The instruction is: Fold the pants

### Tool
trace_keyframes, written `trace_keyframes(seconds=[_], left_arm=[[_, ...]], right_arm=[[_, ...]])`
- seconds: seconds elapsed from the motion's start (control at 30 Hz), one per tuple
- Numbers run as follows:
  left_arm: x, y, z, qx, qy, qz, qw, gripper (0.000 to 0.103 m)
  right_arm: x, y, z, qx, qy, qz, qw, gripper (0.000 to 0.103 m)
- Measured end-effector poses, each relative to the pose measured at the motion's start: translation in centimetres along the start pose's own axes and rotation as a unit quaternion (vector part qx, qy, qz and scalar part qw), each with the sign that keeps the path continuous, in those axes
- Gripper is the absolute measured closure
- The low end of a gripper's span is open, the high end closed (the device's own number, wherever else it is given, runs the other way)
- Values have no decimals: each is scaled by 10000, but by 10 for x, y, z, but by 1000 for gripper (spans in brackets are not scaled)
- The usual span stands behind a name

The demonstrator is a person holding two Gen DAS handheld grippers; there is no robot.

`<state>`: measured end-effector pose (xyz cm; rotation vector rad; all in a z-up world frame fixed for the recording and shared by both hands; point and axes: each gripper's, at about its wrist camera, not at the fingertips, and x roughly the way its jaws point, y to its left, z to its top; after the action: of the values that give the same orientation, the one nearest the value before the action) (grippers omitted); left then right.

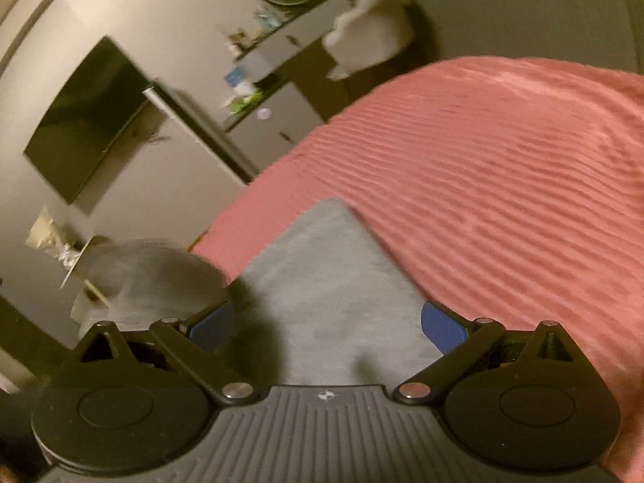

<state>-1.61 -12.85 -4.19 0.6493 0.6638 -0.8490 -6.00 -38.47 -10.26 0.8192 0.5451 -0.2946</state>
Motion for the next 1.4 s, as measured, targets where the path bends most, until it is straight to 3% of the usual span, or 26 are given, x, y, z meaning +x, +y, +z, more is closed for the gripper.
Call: trace_keyframes(seconds=[0.07, 0.13, 0.2, 0.33, 0.47, 0.73, 0.83, 0.9, 0.97, 1.07, 1.13, 1.17, 1.23, 1.27, 1.3, 1.33, 1.4], left_arm=[[7, -22, -11, 284, 84, 0, 9996, 44], [-5, -26, -22, 361, -38, -127, 9993, 30], [-15, -11, -27, 187, -83, -148, 9997, 21], [-42, 14, -46, -304, -68, -16, 9995, 14], [-39, 25, -57, -573, 124, 234, 9980, 14], [-45, 36, -73, -830, 25, -46, 9965, 13], [-44, 42, -77, -893, -46, -162, 9959, 13], [-44, 46, -79, -937, -76, -225, 9953, 13], [-42, 47, -79, -1000, -106, -302, 9945, 11], [-40, 50, -80, -1075, -89, -381, 9934, 9], [-39, 51, -80, -1075, -83, -388, 9934, 9], [-38, 50, -80, -1071, -85, -392, 9934, 9], [-40, 50, -81, -1083, -100, -408, 9932, 9], [-40, 50, -81, -1102, -104, -410, 9930, 9], [-41, 50, -82, -1133, -99, -414, 9926, 9], [-43, 52, -82, -1175, -91, -416, 9922, 9], [-48, 56, -82, -1286, -88, -432, 9907, 9]], right_arm=[[0, -8, -1, 19, 105, 16, 9999, 3], [4, -12, -2, -17, 189, 72, 9998, 3], [10, -13, -3, -13, 261, 104, 9996, 3], [28, -4, -4, -45, 448, 409, 9982, 3], [55, 22, -3, -221, 624, 641, 9957, 3], [106, 42, 1, -15, 957, 397, 9946, 5], [120, 42, -3, 18, 996, 343, 9944, 20], [121, 43, -6, -45, 947, 214, 9953, 46], [114, 42, -10, -58, 892, 318, 9955, 57], [102, 42, -14, -132, 727, 491, 9961, 59], [109, 43, -14, -123, 774, 413, 9961, 51], [116, 40, -14, -7, 883, 456, 9951, 42], [127, 39, -9, 117, 898, 537, 9944, 38], [129, 42, -8, 92, 906, 509, 9945, 41], [129, 46, -8, -2, 888, 462, 9950, 62], [126, 51, -7, -90, 845, 579, 9947, 73], [108, 63, -5, -214, 539, 686, 9960, 81]])
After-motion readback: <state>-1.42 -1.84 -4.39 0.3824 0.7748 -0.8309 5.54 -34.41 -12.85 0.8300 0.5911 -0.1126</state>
